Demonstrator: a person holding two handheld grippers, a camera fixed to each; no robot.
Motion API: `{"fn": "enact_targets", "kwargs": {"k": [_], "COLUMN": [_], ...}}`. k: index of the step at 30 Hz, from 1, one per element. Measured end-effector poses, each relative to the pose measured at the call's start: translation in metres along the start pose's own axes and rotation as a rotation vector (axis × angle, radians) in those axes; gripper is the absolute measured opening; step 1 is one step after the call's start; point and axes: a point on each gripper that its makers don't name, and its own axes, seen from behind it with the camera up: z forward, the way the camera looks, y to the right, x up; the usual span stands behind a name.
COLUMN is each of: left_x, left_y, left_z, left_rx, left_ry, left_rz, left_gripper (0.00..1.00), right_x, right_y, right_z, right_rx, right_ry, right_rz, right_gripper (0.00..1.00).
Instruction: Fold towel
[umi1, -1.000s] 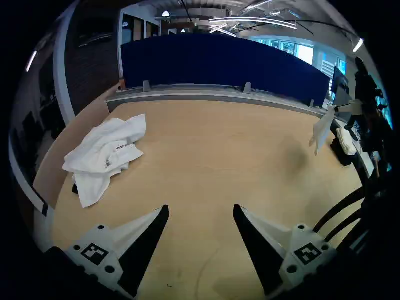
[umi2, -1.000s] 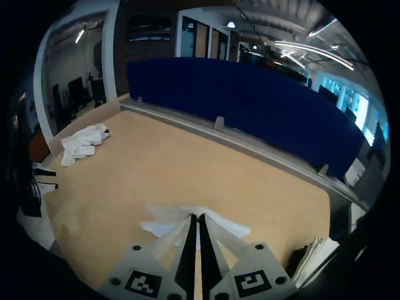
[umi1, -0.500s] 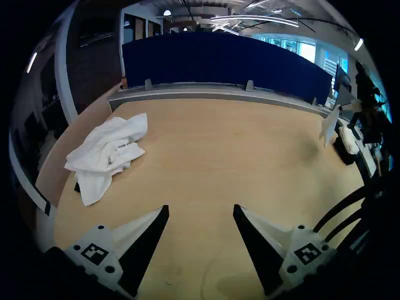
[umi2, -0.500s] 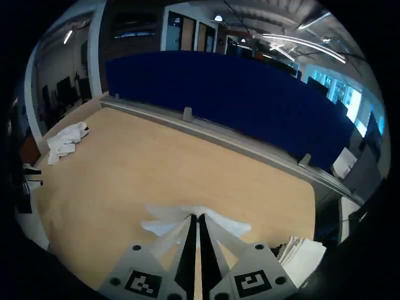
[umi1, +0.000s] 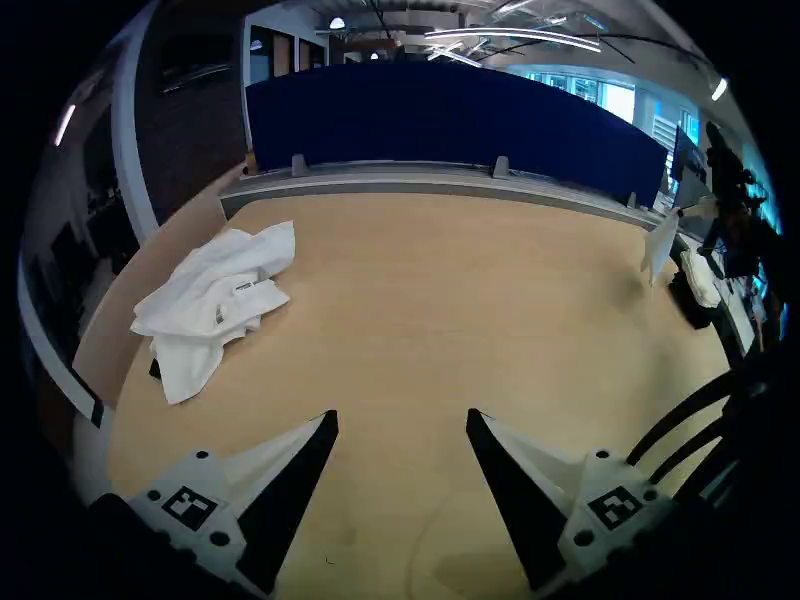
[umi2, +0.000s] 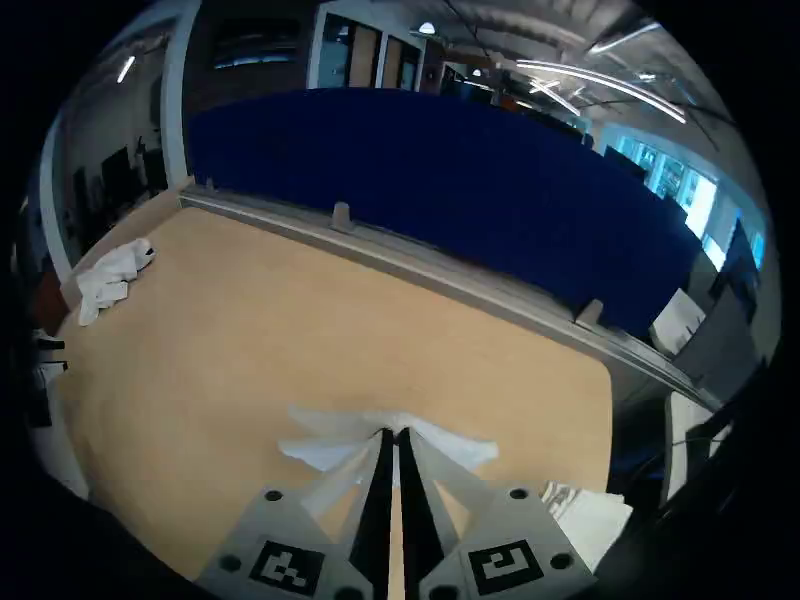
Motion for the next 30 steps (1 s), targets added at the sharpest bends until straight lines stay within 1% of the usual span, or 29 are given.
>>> {"fn": "enact_targets", "kwargs": {"k": [5,17,30], "left_x": [0.001,0.002,-0.002], "left_y": [-0.001,0.002,-0.001], "left_z": [0.0,0.001,0.0], "left_rx": [0.006,0.014,0.024], "left_ry": [-0.001,-0.004,-0.008], "left_rz": [-0.003,-0.009,-0.017], "left_gripper": [0.96,0.96,0.96], "right_x": [0.003,0.012,0.018], "right_y": [0.004,0.001,-0.002], "right_z": [0.006,0.024,0.04], "right_rx": [-0.002,0.005,0.009], "right_ry": [-0.001,-0.002,-0.002], "right_rz": [0.002,-0.001,0.005], "right_gripper": [0.03,0.03,0.03]}}
